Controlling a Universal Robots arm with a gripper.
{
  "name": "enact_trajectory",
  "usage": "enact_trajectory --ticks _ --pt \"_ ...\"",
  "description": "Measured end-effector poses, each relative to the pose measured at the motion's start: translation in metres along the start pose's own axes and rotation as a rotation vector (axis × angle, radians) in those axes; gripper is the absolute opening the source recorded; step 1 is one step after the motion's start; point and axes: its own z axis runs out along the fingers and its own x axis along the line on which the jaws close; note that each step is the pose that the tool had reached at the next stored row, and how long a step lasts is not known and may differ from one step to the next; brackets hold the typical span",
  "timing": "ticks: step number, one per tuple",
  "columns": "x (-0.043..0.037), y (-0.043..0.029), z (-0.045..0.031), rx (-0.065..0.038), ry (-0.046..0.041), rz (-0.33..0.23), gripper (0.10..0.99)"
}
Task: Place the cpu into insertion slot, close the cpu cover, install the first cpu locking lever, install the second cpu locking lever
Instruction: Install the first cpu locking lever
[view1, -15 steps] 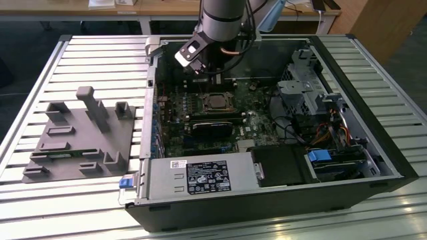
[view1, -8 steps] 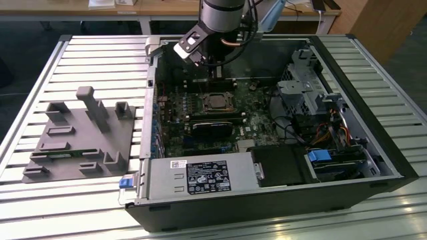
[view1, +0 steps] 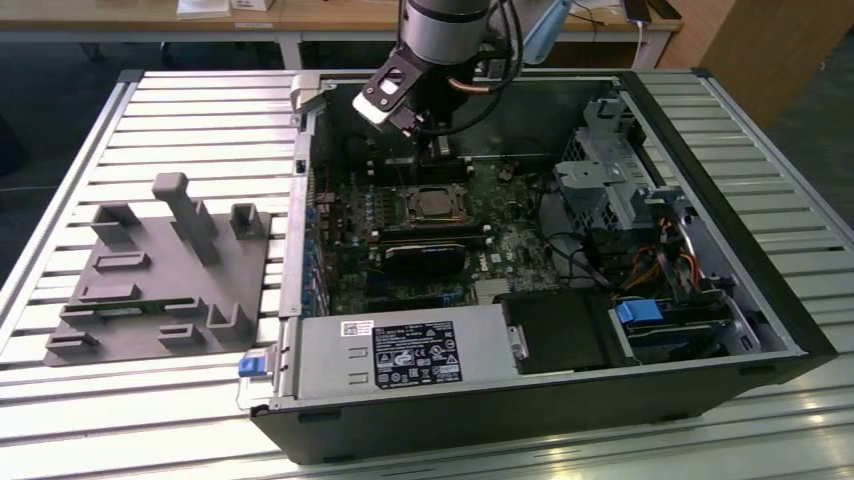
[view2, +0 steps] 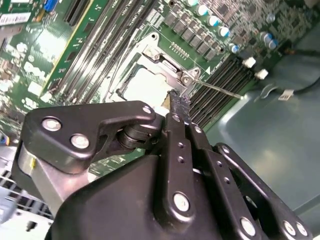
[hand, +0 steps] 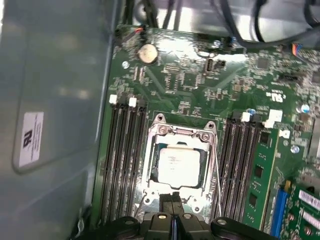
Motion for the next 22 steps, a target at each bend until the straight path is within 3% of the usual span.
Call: enact_trajectory --ticks 22 --pt "-0.0001 0.0001 0.0011 0.026 -0.0151 -0.400 0.106"
